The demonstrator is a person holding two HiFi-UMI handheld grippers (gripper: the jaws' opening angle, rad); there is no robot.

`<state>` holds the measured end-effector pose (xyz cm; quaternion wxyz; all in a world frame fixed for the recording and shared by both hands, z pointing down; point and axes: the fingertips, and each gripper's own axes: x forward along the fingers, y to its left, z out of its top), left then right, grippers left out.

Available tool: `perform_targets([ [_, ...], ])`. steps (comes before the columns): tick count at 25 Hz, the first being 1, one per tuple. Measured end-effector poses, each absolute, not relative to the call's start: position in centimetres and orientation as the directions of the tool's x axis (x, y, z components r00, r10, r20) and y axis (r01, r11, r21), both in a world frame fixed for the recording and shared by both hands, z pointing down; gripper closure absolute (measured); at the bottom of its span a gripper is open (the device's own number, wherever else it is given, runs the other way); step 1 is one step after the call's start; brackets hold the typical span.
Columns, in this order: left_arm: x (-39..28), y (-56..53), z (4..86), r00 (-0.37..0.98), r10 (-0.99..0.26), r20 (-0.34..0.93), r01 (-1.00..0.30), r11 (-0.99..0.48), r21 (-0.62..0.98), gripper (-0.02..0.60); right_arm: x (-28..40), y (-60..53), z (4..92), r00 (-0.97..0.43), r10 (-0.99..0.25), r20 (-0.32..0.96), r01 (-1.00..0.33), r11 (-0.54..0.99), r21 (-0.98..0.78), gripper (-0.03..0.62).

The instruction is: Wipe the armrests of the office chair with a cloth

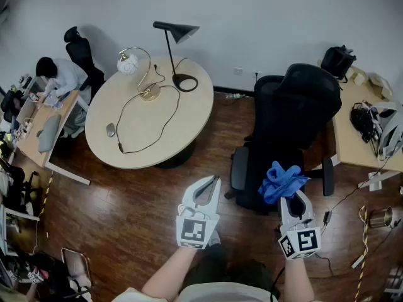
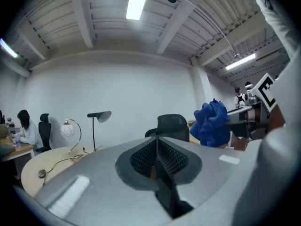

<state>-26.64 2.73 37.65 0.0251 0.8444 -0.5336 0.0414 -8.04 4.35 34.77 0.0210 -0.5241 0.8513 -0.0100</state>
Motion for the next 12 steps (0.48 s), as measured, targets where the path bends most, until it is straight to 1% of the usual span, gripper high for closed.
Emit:
perform_targets([
  [4,-29.2,-8.8,42.5,0.424,-0.897,0.121,-0.905,-0.426,0.017,0.505,-12.2,-7.0,40.8,-0.467,-0.884,0.010,-0.884,0.466,-0.027,0.511],
  [6,-29.8,-13.5,45.7,0.427,-0.894,0.137,-0.903,-0.428,0.024,0.505,-13.5,-12.0,45.3,-0.469,-0.882,0.056,-0.883,0.468,-0.025,0.511],
  [9,-29.7,-15.3,52.9,0.430,-0.887,0.170,-0.902,-0.431,0.035,0.505,-14.3,-15.6,56.1,-0.458,-0.871,0.180,-0.888,0.458,-0.045,0.512],
  [12,-29.2,-14.6,61.7,0.420,-0.888,0.187,-0.905,-0.424,0.016,0.505,-14.8,-19.4,68.6,-0.455,-0.852,0.261,-0.888,0.458,-0.053,0.513],
])
